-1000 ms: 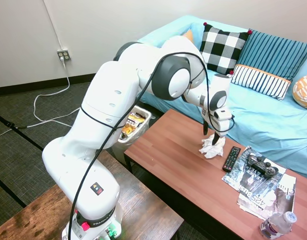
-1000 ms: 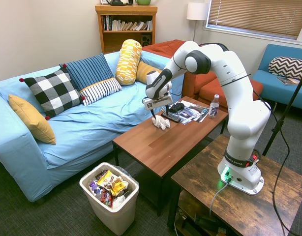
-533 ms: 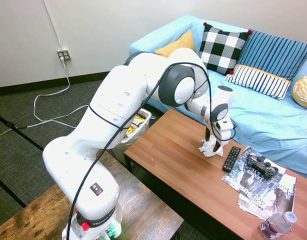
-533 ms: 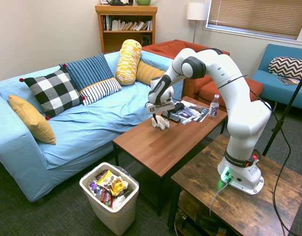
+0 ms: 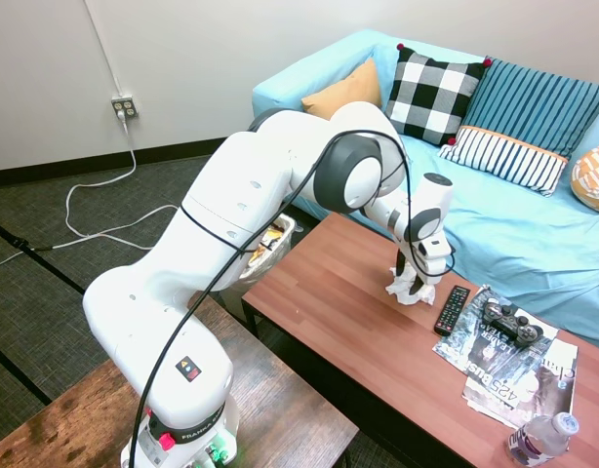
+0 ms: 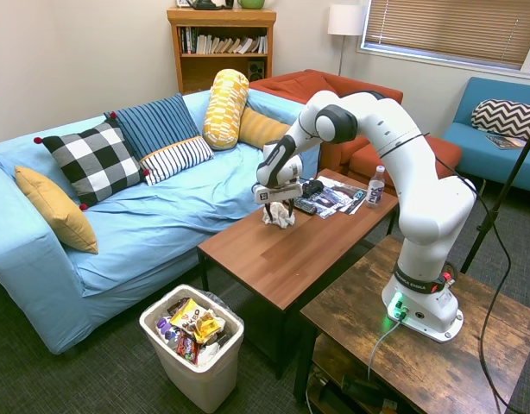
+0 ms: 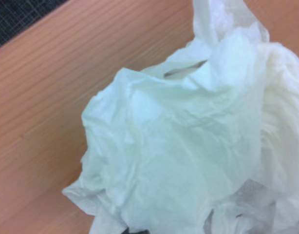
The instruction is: Throw the tissue in the trash bin
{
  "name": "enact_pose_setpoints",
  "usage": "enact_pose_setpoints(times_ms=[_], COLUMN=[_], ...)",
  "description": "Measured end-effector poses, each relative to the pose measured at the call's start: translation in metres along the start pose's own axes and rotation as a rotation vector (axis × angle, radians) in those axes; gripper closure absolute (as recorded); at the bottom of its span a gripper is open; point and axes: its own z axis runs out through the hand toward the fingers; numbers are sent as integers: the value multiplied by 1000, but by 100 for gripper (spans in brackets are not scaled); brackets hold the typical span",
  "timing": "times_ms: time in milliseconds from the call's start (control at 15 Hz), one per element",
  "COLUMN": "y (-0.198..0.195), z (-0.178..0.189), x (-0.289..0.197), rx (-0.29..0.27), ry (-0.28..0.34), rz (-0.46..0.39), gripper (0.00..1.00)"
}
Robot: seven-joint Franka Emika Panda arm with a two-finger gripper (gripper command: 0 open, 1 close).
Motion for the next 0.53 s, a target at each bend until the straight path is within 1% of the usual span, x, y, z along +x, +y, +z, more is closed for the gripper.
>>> enact_pose_setpoints(times_ms=[533], y=[6], z=[4], x=[11], rx=[7], ry=[-21], rz=[-2], gripper=[100])
